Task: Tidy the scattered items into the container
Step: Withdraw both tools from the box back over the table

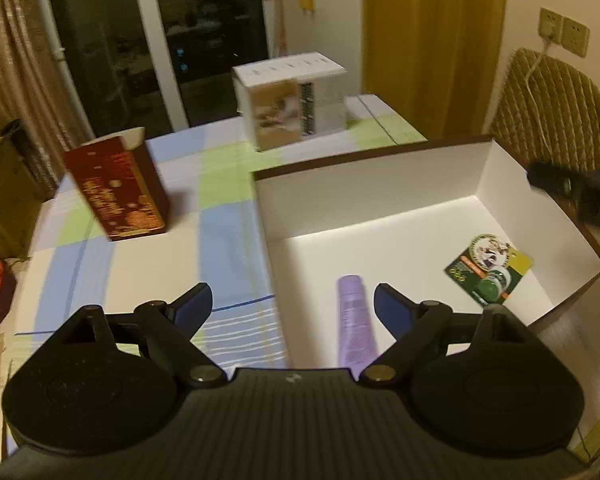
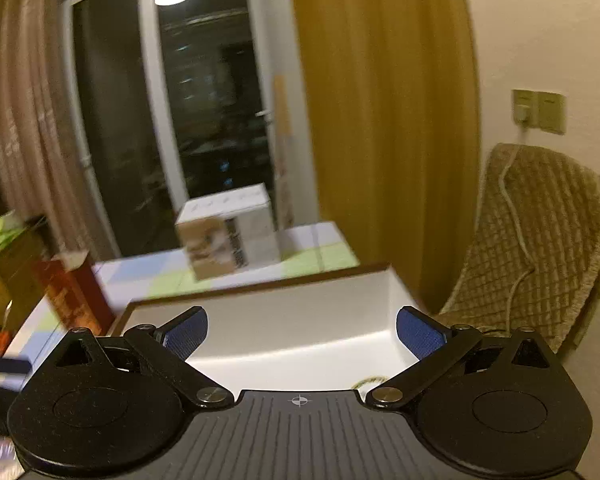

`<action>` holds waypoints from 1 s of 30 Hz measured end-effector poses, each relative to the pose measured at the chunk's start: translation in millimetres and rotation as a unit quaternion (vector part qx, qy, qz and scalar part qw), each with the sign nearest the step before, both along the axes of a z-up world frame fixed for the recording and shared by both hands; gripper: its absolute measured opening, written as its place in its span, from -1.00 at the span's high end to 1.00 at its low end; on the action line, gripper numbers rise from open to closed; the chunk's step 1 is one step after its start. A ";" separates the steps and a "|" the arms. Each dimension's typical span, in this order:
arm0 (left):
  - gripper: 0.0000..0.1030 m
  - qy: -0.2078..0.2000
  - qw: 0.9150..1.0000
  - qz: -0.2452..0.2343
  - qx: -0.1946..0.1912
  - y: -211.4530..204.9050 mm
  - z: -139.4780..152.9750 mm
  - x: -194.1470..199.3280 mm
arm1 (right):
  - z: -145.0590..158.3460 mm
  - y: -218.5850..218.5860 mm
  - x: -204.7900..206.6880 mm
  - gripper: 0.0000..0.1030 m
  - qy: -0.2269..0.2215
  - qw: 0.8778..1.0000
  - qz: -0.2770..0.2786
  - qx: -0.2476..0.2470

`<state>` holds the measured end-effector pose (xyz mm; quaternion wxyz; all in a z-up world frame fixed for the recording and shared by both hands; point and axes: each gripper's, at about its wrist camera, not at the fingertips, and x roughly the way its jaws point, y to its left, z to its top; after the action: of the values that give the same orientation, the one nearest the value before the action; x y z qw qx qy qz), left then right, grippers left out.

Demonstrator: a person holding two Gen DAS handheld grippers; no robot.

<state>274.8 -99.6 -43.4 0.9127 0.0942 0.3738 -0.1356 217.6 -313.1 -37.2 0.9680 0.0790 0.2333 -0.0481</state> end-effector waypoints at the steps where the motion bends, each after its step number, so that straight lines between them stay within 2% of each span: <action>1: -0.70 -0.002 1.000 0.006 -0.005 7.0 2.2 -4.3 | -1.9 3.5 -1.7 -1.00 0.011 1.000 0.005 -0.007; 3: -0.71 -0.006 1.000 0.017 -0.014 19.6 5.9 -12.0 | -5.4 9.9 -7.0 -1.00 0.027 0.999 0.010 -0.022; 6: -0.75 -0.008 0.999 0.030 -0.014 36.1 7.6 -25.2 | -6.8 15.9 -15.2 -1.00 0.026 0.999 0.015 -0.037; 13: -0.75 -0.003 0.999 0.048 -0.001 60.9 3.5 -50.1 | -9.1 16.2 -28.1 -1.00 0.039 0.999 0.009 -0.015; 19: -0.75 0.002 0.999 0.042 0.016 61.6 -2.2 -66.6 | -11.5 20.9 -45.6 -1.00 0.049 0.998 0.017 -0.029; 30: -0.76 0.012 0.999 0.036 0.023 55.8 -6.7 -94.6 | -22.5 31.0 -76.4 -1.00 0.090 0.995 0.028 -0.042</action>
<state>180.2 -43.8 -50.1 0.9098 0.1005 0.3912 -0.0953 141.3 -282.1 -59.7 0.9465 0.0269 0.3194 -0.0381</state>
